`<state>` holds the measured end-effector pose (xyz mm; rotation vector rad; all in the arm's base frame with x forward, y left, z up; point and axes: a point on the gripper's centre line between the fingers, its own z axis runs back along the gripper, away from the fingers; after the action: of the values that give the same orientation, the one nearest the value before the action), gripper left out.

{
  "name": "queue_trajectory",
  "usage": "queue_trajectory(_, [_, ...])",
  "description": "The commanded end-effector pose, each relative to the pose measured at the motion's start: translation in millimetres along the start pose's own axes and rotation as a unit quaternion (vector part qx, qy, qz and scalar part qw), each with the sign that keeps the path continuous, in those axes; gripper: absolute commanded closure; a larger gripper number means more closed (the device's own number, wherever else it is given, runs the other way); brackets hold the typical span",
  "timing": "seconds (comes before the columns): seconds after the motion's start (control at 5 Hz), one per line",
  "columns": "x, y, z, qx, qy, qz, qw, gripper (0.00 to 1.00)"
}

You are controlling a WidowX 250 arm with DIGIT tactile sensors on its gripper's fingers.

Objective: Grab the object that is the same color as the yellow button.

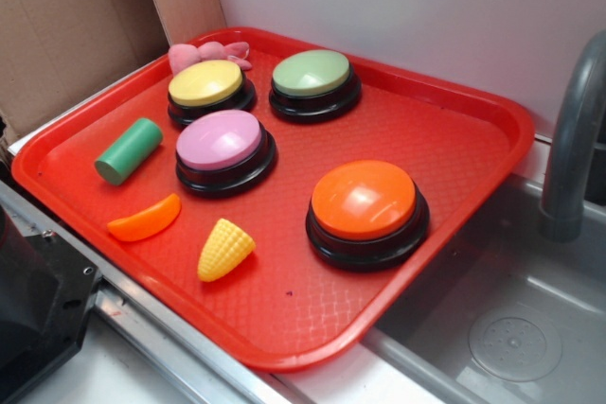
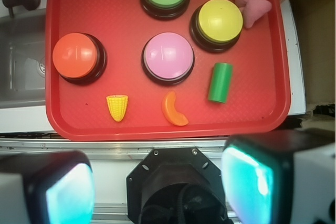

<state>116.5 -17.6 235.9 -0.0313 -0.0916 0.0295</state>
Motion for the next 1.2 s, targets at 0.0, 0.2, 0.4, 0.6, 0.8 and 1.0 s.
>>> queue_trajectory(0.0, [0.0,0.0,0.0,0.0,0.0,0.0,1.0,0.0])
queue_trajectory(0.2, [12.7,-10.3,-30.7,0.005,-0.006,0.019,1.0,0.0])
queue_trajectory(0.4, [21.8,-21.8,-64.2,0.034,-0.005,0.055,0.998,0.0])
queue_trajectory(0.6, [33.3,-29.6,-103.2,0.014,-0.013,0.06,0.998,0.0])
queue_trajectory(0.8, [35.6,-39.2,-137.0,0.029,-0.001,0.066,0.997,0.0])
queue_trajectory(1.0, [30.3,-40.0,-165.5,0.015,0.002,0.059,0.998,0.0])
